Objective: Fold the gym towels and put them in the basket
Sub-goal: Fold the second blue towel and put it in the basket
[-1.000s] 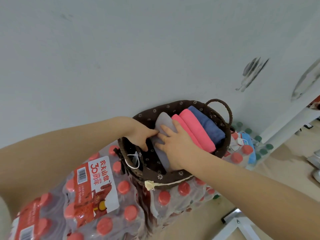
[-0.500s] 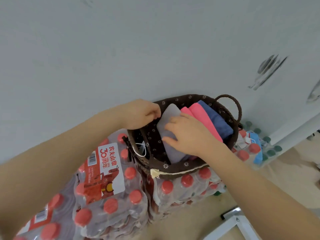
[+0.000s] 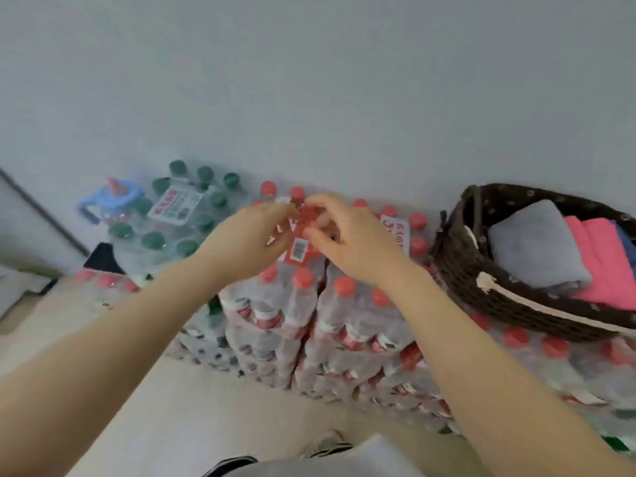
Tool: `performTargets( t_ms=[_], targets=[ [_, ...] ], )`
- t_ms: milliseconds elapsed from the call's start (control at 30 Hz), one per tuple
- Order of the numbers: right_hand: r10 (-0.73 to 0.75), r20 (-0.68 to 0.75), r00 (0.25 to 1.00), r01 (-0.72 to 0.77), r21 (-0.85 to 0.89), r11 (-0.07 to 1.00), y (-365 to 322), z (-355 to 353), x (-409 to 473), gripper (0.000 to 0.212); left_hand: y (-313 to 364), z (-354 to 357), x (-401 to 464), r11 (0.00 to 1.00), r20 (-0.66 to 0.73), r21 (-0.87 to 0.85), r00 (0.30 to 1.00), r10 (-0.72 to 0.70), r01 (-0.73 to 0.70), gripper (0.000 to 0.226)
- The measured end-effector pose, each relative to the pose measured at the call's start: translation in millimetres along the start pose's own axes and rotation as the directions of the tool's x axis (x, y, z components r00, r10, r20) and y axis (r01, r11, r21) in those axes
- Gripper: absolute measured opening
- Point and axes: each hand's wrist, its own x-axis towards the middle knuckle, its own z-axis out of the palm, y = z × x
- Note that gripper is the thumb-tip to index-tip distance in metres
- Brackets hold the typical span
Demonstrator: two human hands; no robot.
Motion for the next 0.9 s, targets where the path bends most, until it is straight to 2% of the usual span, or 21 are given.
performTargets(
  t_ms=[100,200,333,433,567,733,800,900],
  targets=[
    [-0.088,0.295,0.951,0.110,-0.059,0.992,-60,76,10,0.035,-47,-21,-96,0.968,0.016,0.056,0.969,-0.247,0.246,0.028],
    [-0.194,0.493,0.848,0.256,-0.062,0.965,-133,153,9,0.029,-91,-46,-206,0.875,-0.009,0.071,0.877,-0.480,0.479,0.029],
    [-0.335,0.610,0.719,0.378,0.062,0.924,-242,257,-16,0.028,-122,-83,-365,0.662,-0.091,0.003,0.660,-0.746,0.749,0.029],
    [-0.448,0.668,0.594,0.465,0.169,0.869,-324,338,-55,0.025,-130,-103,-485,0.450,-0.112,-0.051,0.443,-0.890,0.892,0.027],
    [-0.545,0.748,0.379,0.587,0.261,0.766,-424,411,-108,0.027,-131,-125,-617,0.197,-0.147,-0.136,0.177,-0.973,0.971,0.026],
    [-0.584,0.796,0.161,0.708,0.318,0.630,-523,481,-145,0.024,-132,-144,-729,-0.026,-0.246,-0.335,-0.115,-0.962,0.942,0.028],
    [-0.593,0.800,0.089,0.749,0.339,0.570,-566,509,-152,0.023,-142,-152,-768,-0.080,-0.275,-0.412,-0.208,-0.939,0.908,0.028],
    [-0.622,0.783,0.012,0.761,0.396,0.513,-631,554,-161,0.024,-169,-168,-827,-0.128,-0.282,-0.491,-0.296,-0.913,0.862,0.025]
  ],
)
